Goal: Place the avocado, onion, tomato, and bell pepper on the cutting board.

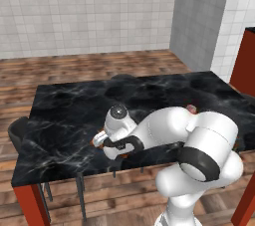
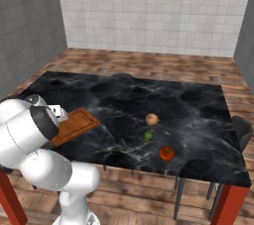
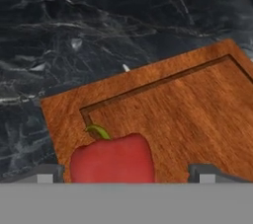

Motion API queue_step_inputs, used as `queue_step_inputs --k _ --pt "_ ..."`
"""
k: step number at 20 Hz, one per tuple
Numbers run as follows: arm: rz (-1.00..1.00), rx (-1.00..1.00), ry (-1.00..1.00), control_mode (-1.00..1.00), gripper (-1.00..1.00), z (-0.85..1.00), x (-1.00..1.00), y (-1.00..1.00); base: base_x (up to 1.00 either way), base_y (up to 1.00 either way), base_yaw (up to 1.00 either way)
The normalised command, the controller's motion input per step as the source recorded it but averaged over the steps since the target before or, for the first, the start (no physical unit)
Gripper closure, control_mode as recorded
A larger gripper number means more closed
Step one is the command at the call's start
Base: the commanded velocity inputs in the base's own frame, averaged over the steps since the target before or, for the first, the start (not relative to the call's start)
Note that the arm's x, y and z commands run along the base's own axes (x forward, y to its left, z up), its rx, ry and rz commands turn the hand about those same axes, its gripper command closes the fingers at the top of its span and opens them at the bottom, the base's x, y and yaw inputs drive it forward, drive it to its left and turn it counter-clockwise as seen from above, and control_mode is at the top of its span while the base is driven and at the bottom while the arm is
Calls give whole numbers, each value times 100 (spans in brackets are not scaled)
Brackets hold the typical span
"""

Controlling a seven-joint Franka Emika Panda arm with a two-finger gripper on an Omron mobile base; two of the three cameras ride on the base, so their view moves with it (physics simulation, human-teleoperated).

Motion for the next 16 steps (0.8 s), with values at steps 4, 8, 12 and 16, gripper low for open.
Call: queue_step_inputs --k 4,8,12,16 --pt "0 0 -17 -100 -100 48 -21 0 0 0 0" --pt "0 0 -16 -100 -100 59 -19 -1 0 0 0" --pt "-2 0 -8 -100 -100 55 -23 -15 0 0 0" --pt "-10 0 0 -100 -100 49 -28 -28 0 0 0"
